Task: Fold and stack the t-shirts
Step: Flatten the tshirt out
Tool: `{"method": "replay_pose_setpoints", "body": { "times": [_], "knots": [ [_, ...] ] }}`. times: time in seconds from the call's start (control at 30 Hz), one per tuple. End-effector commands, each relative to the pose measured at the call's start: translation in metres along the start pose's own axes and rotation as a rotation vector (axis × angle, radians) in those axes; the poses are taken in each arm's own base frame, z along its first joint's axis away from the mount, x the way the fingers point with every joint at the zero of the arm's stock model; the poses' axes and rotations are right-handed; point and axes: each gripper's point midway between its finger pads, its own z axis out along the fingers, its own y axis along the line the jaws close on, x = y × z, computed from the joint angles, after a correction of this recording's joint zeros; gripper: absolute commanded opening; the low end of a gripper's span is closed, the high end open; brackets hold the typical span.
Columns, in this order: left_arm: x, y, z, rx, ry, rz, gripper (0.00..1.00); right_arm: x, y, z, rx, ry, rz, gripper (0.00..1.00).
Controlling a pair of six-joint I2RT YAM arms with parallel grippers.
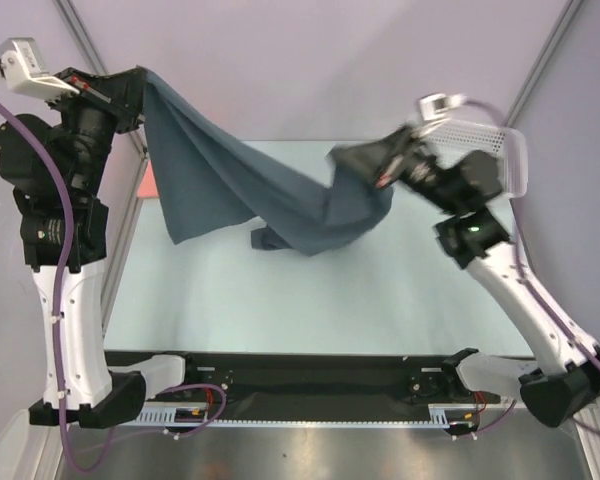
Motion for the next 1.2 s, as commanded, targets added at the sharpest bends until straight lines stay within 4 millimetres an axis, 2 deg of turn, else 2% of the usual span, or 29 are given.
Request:
{"method": "replay_pose_setpoints", "body": {
  "times": [0.0,0.07,0.1,0.13,0.17,0.2,0.23,0.3,0.33,0.37,0.4,0.43,0.47,0.53,0.57,0.6,0.63,0.67,0.7,0.77,0.8,0.87,0.9,0.93,0.97,1.0,1.03,1.13,1.17],
  "knots": [
    [-0.015,-0.007,-0.009,0.015,-0.037,0.031,0.0,0.067,0.016,0.0,-0.135,0.221,0.104,0.0],
    [-0.018,-0.004,-0.014,-0.004,-0.05,0.056,0.0,0.026,0.013,-0.009,-0.047,0.098,-0.013,0.0],
    [-0.021,-0.004,-0.017,-0.009,-0.06,0.058,0.0,0.006,-0.004,-0.028,0.109,0.048,-0.022,0.0],
    [-0.02,-0.003,-0.017,-0.008,-0.062,0.055,0.0,-0.051,-0.023,-0.049,0.285,-0.164,-0.106,0.0],
    [-0.018,-0.003,-0.016,-0.005,-0.055,0.051,0.0,-0.064,-0.049,-0.074,0.452,-0.234,-0.057,0.0],
    [-0.016,-0.005,-0.016,0.005,-0.048,0.046,0.0,-0.079,-0.039,-0.091,0.466,-0.327,-0.057,0.0],
    [-0.014,-0.005,-0.015,0.007,-0.042,0.039,0.0,-0.079,-0.054,-0.1,0.485,-0.342,-0.026,0.0],
    [-0.014,-0.005,-0.015,0.01,-0.044,0.036,0.0,-0.058,-0.041,-0.083,0.378,-0.253,0.035,0.0],
    [-0.014,-0.003,-0.015,0.001,-0.047,0.037,0.0,-0.027,-0.042,-0.065,0.317,-0.108,0.075,0.0],
    [-0.015,-0.003,-0.015,-0.001,-0.05,0.041,0.0,0.015,-0.024,-0.045,0.21,0.037,0.091,0.0],
    [-0.015,-0.002,-0.014,-0.006,-0.048,0.048,0.01,0.051,-0.001,-0.038,0.086,0.182,0.101,0.0],
    [-0.015,-0.002,-0.014,-0.005,-0.046,0.049,0.0,0.078,0.005,-0.03,0.01,0.276,0.122,0.0],
    [-0.016,-0.002,-0.014,-0.006,-0.048,0.052,0.0,0.107,0.039,-0.028,-0.149,0.361,0.12,0.0],
    [-0.014,-0.001,-0.015,-0.01,-0.043,0.052,0.0,0.125,0.061,-0.034,-0.267,0.458,0.139,0.0],
    [-0.008,0.003,-0.013,-0.018,-0.03,0.047,0.0,0.123,0.052,-0.037,-0.169,0.461,0.151,0.0],
    [-0.007,0.003,-0.014,-0.019,-0.031,0.041,0.0,0.087,0.014,-0.031,0.001,0.298,0.042,0.0],
    [-0.002,0.005,-0.013,-0.021,-0.022,0.035,0.0,0.065,-0.01,-0.039,0.125,0.226,0.029,0.0],
    [0.005,0.01,-0.011,-0.028,-0.006,0.031,0.0,0.045,-0.023,-0.053,0.215,0.165,0.03,0.0],
    [0.009,0.011,-0.011,-0.03,0.002,0.021,0.0,0.001,-0.045,-0.069,0.307,0.052,0.008,0.0],
    [0.016,0.014,-0.01,-0.032,0.014,0.008,0.0,-0.028,-0.047,-0.075,0.32,-0.006,-0.001,0.0],
    [0.016,0.015,-0.011,-0.032,0.012,0.004,0.0,-0.047,-0.027,-0.075,0.286,-0.03,-0.057,0.0],
    [0.013,0.011,-0.013,-0.021,0.0,0.004,0.0,-0.057,-0.016,-0.071,0.288,-0.012,-0.153,0.0],
    [0.01,0.01,-0.014,-0.02,-0.005,0.005,0.0,-0.065,0.019,-0.069,0.229,-0.015,-0.245,0.0],
    [0.007,0.008,-0.016,-0.021,-0.013,0.005,0.0,-0.066,0.028,-0.069,0.216,-0.006,-0.312,0.0],
    [-0.004,0.001,-0.024,-0.007,-0.033,0.006,0.0,-0.069,0.056,-0.074,0.179,-0.018,-0.407,0.0],
    [-0.011,-0.005,-0.028,0.003,-0.052,0.006,0.0,-0.069,0.062,-0.075,0.169,-0.022,-0.418,0.0],
    [-0.02,-0.011,-0.034,0.015,-0.071,0.002,0.0,-0.071,0.092,-0.079,0.113,-0.049,-0.49,0.0],
    [-0.057,-0.039,-0.061,0.075,-0.162,-0.001,0.0,-0.077,0.152,-0.097,0.041,-0.152,-0.625,0.0],
    [-0.07,-0.049,-0.071,0.099,-0.197,-0.001,0.0,-0.078,0.161,-0.103,0.045,-0.181,-0.652,0.0]
  ]
}}
